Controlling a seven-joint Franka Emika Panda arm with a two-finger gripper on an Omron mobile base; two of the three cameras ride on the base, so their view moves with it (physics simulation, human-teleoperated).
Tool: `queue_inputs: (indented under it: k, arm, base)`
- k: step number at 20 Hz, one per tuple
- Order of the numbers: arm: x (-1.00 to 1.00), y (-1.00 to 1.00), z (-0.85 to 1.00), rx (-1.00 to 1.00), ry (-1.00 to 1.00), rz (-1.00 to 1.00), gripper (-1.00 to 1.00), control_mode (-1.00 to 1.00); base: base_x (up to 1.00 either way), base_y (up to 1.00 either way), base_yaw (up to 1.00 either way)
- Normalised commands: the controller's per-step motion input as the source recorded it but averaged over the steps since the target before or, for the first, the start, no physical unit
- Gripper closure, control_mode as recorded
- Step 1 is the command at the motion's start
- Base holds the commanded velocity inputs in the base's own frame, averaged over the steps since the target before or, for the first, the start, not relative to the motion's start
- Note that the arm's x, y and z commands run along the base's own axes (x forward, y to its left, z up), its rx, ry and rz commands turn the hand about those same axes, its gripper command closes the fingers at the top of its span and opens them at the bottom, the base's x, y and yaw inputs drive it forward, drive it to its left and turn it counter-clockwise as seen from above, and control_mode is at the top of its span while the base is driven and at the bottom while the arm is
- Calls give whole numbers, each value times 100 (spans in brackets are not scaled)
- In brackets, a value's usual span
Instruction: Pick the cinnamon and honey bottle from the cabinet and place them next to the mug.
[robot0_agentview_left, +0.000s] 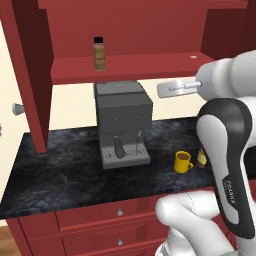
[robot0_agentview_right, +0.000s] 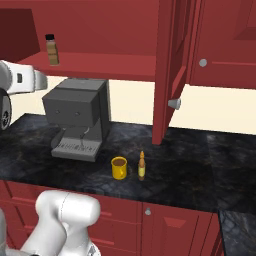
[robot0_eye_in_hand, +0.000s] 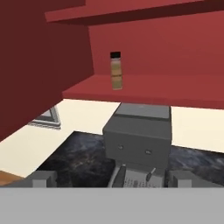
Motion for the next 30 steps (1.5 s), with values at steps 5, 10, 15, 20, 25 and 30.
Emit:
queue_inputs:
  k: [5, 10, 15, 20, 25, 30]
  arm:
    - [25, 31, 28, 0, 14, 0, -100, -100]
    - [52, 3, 10, 0, 18, 0, -100, -100]
    - [46, 5, -4, 0, 4, 0, -100, -100]
    - [35, 27, -16, 0, -10, 0, -100, -100]
    - [51, 23, -4, 0, -7, 0, -100, -100]
    - [72, 13, 0, 0, 0, 0, -100, -100]
  base:
    - [0, 0, 0]
    - [0, 0, 0]
    - [0, 0, 0]
    - [0, 0, 0]
    - [0, 0, 0]
    - [0, 0, 0]
